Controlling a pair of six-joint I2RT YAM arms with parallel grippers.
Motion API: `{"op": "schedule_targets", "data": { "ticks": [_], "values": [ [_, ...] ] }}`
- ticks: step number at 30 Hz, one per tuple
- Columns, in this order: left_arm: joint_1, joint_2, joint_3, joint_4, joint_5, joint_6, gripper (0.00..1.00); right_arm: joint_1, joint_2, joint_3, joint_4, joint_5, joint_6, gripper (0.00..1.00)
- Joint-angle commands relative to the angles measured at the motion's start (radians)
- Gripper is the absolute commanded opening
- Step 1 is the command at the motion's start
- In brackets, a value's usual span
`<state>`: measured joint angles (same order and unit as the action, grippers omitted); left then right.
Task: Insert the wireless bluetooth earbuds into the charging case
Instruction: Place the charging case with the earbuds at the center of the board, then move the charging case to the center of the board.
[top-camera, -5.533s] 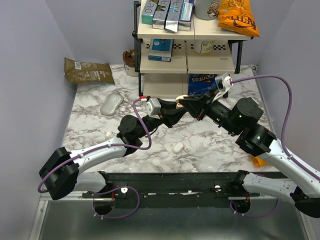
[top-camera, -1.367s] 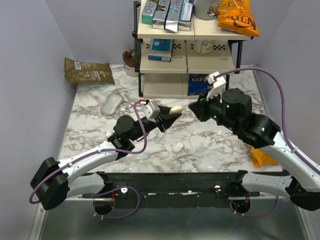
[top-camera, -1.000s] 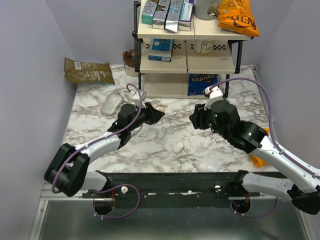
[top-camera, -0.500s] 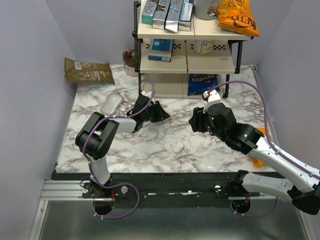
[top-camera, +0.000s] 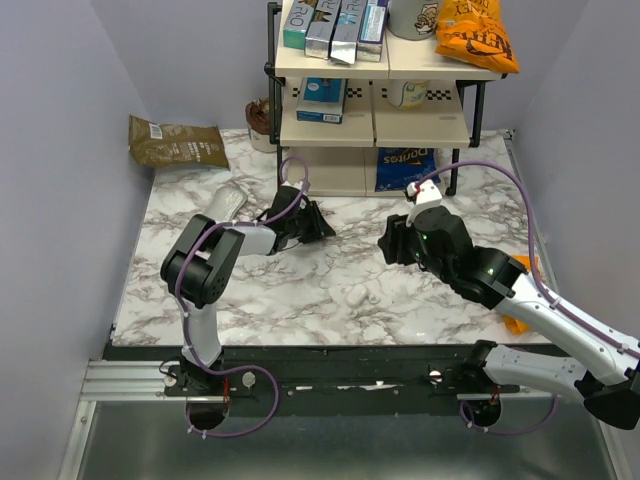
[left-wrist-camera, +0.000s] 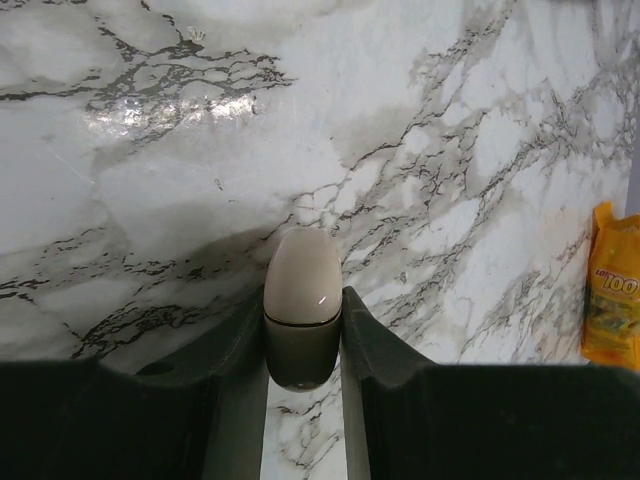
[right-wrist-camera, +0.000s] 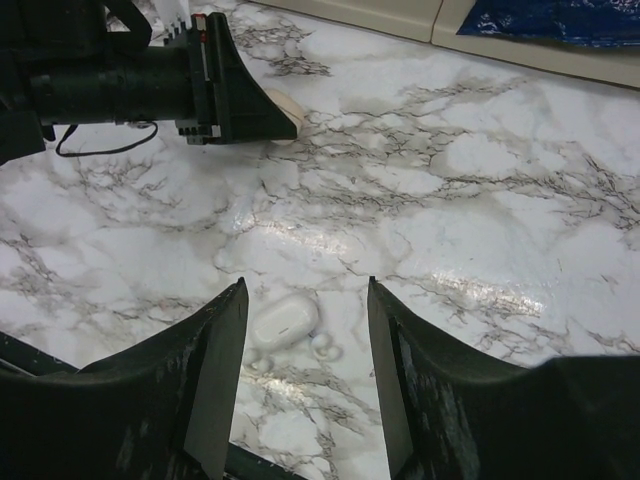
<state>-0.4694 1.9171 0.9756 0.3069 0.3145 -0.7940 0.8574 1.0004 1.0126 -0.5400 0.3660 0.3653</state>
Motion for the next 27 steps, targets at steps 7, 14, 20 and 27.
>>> {"op": "schedule_targets", "data": {
  "ticks": [7,14,20,27],
  "values": [
    [0.035,-0.045,0.0,-0.218,-0.052,0.084,0.49,-0.003,-0.008,-0.019,0.02,0.045,-0.006,0.61],
    [0.071,-0.171,-0.034,-0.305,-0.091,0.128,0.6,-0.001,-0.02,-0.028,0.02,0.05,-0.003,0.61],
    [0.037,-0.398,-0.022,-0.534,-0.369,0.217,0.61,-0.003,-0.051,-0.055,0.034,0.07,-0.025,0.63],
    [-0.172,-0.665,-0.155,-0.528,-0.691,0.064,0.99,-0.003,-0.085,-0.11,0.066,0.132,0.042,0.92]
  ]
}}
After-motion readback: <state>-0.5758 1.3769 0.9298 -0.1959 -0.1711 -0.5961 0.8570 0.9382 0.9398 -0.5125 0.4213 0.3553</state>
